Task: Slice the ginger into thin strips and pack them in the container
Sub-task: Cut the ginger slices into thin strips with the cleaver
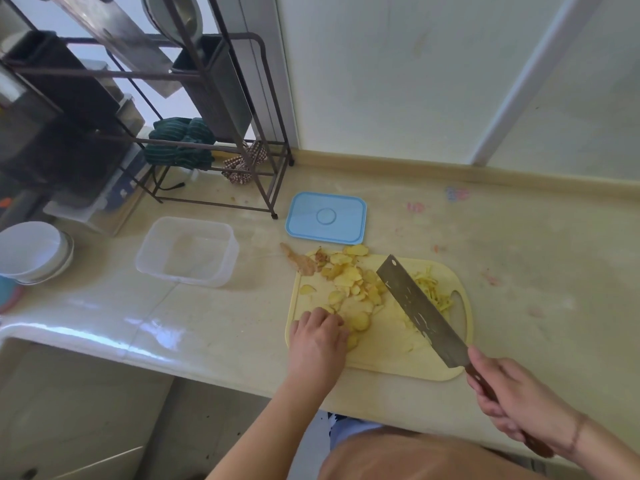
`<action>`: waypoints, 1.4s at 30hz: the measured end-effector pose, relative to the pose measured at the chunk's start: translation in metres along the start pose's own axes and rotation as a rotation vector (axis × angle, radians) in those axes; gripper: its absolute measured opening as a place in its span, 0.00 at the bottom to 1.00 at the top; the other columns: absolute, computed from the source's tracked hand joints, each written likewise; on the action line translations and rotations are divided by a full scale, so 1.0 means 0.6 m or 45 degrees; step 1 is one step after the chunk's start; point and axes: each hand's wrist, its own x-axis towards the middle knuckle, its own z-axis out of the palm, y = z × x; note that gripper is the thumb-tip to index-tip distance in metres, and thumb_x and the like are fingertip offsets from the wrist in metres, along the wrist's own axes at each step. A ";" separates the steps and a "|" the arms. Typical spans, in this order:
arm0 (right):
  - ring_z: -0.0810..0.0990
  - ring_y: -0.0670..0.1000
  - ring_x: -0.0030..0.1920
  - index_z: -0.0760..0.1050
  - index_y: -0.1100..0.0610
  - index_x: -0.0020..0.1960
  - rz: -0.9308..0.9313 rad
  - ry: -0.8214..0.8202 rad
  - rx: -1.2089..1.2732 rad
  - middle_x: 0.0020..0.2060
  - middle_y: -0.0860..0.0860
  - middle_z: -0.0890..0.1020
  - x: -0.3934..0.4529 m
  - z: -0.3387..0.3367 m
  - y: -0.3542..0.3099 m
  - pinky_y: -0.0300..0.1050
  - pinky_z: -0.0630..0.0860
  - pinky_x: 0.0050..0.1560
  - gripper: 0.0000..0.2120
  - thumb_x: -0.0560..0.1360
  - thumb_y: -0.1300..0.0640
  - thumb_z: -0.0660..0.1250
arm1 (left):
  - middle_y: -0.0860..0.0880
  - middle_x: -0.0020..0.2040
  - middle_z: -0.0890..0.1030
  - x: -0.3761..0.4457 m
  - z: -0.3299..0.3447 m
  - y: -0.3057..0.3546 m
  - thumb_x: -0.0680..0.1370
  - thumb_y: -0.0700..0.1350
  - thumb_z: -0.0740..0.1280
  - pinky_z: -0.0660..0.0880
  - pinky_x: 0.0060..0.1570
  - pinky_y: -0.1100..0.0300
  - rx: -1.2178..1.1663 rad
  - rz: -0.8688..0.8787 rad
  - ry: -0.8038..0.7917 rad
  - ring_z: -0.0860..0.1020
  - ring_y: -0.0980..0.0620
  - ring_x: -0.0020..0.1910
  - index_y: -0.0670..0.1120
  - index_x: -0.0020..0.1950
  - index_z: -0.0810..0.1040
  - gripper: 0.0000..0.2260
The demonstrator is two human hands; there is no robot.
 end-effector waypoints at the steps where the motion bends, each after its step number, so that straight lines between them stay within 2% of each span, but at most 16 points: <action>1: 0.57 0.49 0.24 0.65 0.56 0.36 0.004 0.003 0.007 0.28 0.55 0.61 0.000 0.000 0.001 0.37 0.58 0.23 0.34 0.61 0.23 0.58 | 0.52 0.42 0.78 -0.011 -0.001 -0.003 0.73 0.51 0.70 0.74 0.37 0.53 0.041 0.038 -0.031 0.77 0.48 0.38 0.49 0.43 0.83 0.06; 3: 0.57 0.49 0.24 0.65 0.56 0.36 0.006 0.000 -0.001 0.28 0.55 0.62 -0.001 0.000 0.002 0.37 0.58 0.23 0.34 0.62 0.23 0.58 | 0.52 0.41 0.78 -0.025 -0.002 -0.004 0.70 0.50 0.75 0.74 0.36 0.53 0.088 0.067 -0.070 0.77 0.48 0.38 0.50 0.44 0.84 0.06; 6: 0.57 0.49 0.24 0.65 0.56 0.37 0.007 -0.009 -0.004 0.27 0.54 0.61 -0.001 0.001 0.002 0.37 0.57 0.24 0.34 0.61 0.23 0.57 | 0.53 0.40 0.79 -0.028 -0.005 0.007 0.70 0.49 0.76 0.72 0.35 0.54 0.097 0.044 -0.063 0.76 0.48 0.37 0.50 0.42 0.85 0.05; 8: 0.57 0.49 0.24 0.65 0.57 0.37 0.006 -0.016 -0.016 0.27 0.54 0.62 -0.001 0.002 0.001 0.37 0.57 0.24 0.35 0.61 0.22 0.57 | 0.54 0.39 0.79 -0.028 -0.008 0.018 0.67 0.47 0.80 0.72 0.35 0.54 0.088 -0.015 -0.118 0.76 0.48 0.37 0.50 0.42 0.84 0.08; 14: 0.57 0.49 0.23 0.65 0.55 0.36 -0.019 -0.005 -0.051 0.26 0.53 0.61 -0.001 0.000 -0.007 0.36 0.57 0.23 0.40 0.54 0.17 0.58 | 0.55 0.36 0.80 -0.030 -0.006 0.020 0.70 0.46 0.76 0.71 0.36 0.56 0.021 -0.065 -0.205 0.77 0.48 0.36 0.51 0.40 0.82 0.04; 16: 0.57 0.49 0.23 0.65 0.55 0.36 -0.027 0.002 -0.056 0.26 0.53 0.61 -0.002 -0.002 -0.008 0.36 0.57 0.23 0.41 0.53 0.16 0.59 | 0.55 0.36 0.81 -0.031 -0.009 0.018 0.73 0.46 0.73 0.71 0.41 0.55 -0.056 -0.085 -0.217 0.78 0.47 0.39 0.50 0.43 0.83 0.01; 18: 0.57 0.49 0.23 0.64 0.56 0.36 -0.033 0.012 -0.059 0.26 0.53 0.61 -0.002 -0.004 -0.008 0.36 0.57 0.23 0.41 0.53 0.17 0.59 | 0.54 0.40 0.81 -0.025 -0.020 0.027 0.75 0.46 0.73 0.72 0.48 0.55 -0.200 -0.155 -0.223 0.77 0.49 0.44 0.50 0.50 0.84 0.04; 20: 0.57 0.49 0.23 0.64 0.56 0.36 -0.031 0.017 -0.060 0.26 0.53 0.61 -0.003 -0.007 -0.009 0.36 0.58 0.23 0.39 0.55 0.17 0.58 | 0.55 0.42 0.78 -0.010 -0.027 0.034 0.76 0.46 0.73 0.72 0.49 0.59 -0.347 -0.218 -0.213 0.75 0.52 0.45 0.49 0.55 0.83 0.08; 22: 0.57 0.49 0.23 0.64 0.56 0.36 -0.017 0.015 -0.066 0.25 0.53 0.61 -0.004 -0.008 -0.010 0.36 0.58 0.23 0.37 0.59 0.20 0.57 | 0.54 0.42 0.78 0.008 -0.033 0.040 0.76 0.46 0.73 0.73 0.52 0.58 -0.336 -0.218 -0.240 0.75 0.51 0.45 0.48 0.54 0.84 0.08; 24: 0.57 0.49 0.22 0.64 0.56 0.36 -0.007 0.015 -0.067 0.25 0.53 0.61 -0.004 -0.008 -0.010 0.36 0.57 0.23 0.35 0.62 0.22 0.56 | 0.54 0.43 0.82 0.016 -0.035 0.035 0.76 0.47 0.73 0.72 0.54 0.54 -0.269 -0.217 -0.261 0.77 0.49 0.48 0.49 0.52 0.85 0.06; 27: 0.57 0.49 0.23 0.64 0.56 0.36 0.002 0.021 -0.062 0.25 0.53 0.61 -0.002 -0.010 -0.009 0.36 0.57 0.23 0.33 0.67 0.24 0.53 | 0.54 0.43 0.84 0.009 -0.030 0.023 0.75 0.48 0.73 0.68 0.50 0.55 -0.089 -0.144 -0.300 0.78 0.49 0.48 0.51 0.47 0.86 0.03; 29: 0.57 0.49 0.23 0.64 0.57 0.37 0.011 0.008 -0.074 0.25 0.52 0.61 -0.002 -0.009 -0.011 0.36 0.57 0.23 0.31 0.67 0.27 0.54 | 0.54 0.38 0.82 0.002 -0.023 0.016 0.72 0.47 0.76 0.67 0.44 0.55 -0.020 -0.094 -0.283 0.78 0.47 0.42 0.51 0.40 0.86 0.01; 32: 0.57 0.48 0.23 0.64 0.57 0.37 0.008 0.003 -0.076 0.25 0.52 0.62 -0.002 -0.010 -0.011 0.36 0.57 0.23 0.29 0.68 0.29 0.54 | 0.55 0.35 0.80 -0.008 -0.019 0.024 0.65 0.47 0.81 0.70 0.36 0.56 0.098 -0.095 -0.246 0.77 0.49 0.35 0.53 0.35 0.84 0.07; 35: 0.57 0.48 0.22 0.64 0.57 0.37 0.014 0.001 -0.093 0.25 0.52 0.62 -0.002 -0.009 -0.012 0.36 0.57 0.23 0.28 0.69 0.30 0.54 | 0.56 0.40 0.81 -0.021 -0.015 0.039 0.68 0.50 0.79 0.70 0.39 0.56 0.151 -0.208 -0.177 0.77 0.49 0.40 0.54 0.41 0.84 0.06; 39: 0.57 0.48 0.22 0.64 0.56 0.36 0.012 -0.012 -0.101 0.25 0.52 0.62 0.000 -0.006 -0.014 0.37 0.57 0.23 0.27 0.70 0.30 0.53 | 0.54 0.56 0.77 -0.010 -0.015 0.053 0.80 0.54 0.65 0.66 0.53 0.54 0.184 -0.349 -0.272 0.71 0.48 0.57 0.53 0.58 0.79 0.10; 42: 0.57 0.49 0.23 0.64 0.56 0.37 0.008 -0.014 -0.103 0.26 0.53 0.62 0.001 -0.004 -0.016 0.37 0.57 0.23 0.29 0.69 0.28 0.52 | 0.53 0.58 0.73 -0.003 -0.014 0.052 0.81 0.54 0.61 0.64 0.55 0.55 0.169 -0.365 -0.346 0.67 0.48 0.59 0.51 0.60 0.75 0.11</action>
